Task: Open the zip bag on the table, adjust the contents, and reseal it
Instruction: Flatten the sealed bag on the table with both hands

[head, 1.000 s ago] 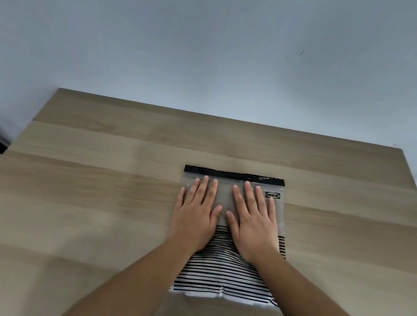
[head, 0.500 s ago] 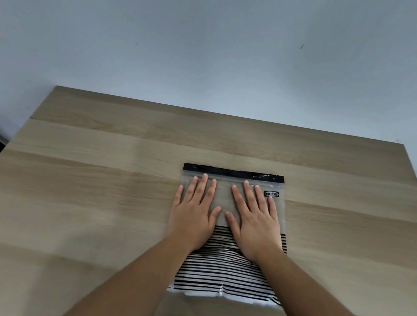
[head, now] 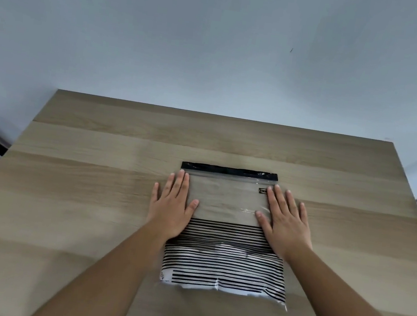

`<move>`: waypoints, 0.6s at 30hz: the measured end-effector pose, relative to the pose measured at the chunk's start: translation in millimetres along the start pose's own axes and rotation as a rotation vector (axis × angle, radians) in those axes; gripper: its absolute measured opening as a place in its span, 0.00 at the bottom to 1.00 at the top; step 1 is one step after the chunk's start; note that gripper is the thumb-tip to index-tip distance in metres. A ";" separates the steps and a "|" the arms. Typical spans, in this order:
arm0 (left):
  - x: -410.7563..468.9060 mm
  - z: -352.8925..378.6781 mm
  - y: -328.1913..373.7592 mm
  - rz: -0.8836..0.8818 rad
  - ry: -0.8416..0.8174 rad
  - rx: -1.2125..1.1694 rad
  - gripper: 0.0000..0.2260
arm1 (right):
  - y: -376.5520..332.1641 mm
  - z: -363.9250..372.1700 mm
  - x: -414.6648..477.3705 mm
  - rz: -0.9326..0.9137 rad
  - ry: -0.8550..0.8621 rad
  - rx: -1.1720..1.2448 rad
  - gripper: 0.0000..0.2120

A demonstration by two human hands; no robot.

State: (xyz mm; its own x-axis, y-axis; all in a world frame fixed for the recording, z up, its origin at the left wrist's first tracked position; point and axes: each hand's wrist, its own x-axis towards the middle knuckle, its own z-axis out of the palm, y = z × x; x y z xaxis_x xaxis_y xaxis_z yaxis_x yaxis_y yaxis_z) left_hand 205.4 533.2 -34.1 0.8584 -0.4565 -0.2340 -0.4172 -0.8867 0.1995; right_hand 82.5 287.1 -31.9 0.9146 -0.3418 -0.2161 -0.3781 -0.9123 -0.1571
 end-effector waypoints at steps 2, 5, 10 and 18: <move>-0.7 -12.6 0.1 0.008 -0.074 -0.020 0.31 | -5.1 -9.8 1.6 0.040 -0.081 0.079 0.32; -12.9 -31.2 11.9 0.080 -0.019 0.009 0.31 | -24.7 -33.0 -3.7 0.082 -0.096 0.289 0.30; -74.2 -22.6 47.0 0.229 0.083 -0.101 0.27 | -69.8 -38.0 -59.8 -0.124 0.050 0.314 0.27; -119.9 14.9 48.2 0.222 0.062 0.038 0.26 | -76.8 13.9 -99.8 -0.259 -0.030 0.030 0.29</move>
State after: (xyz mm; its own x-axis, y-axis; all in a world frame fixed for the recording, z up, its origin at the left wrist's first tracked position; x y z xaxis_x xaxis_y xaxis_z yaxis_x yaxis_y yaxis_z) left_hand 77.9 544.1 -10.6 0.7603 -0.6365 -0.1293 -0.6080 -0.7675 0.2029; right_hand 18.3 394.4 -11.7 0.9769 -0.0905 -0.1938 -0.1366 -0.9612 -0.2395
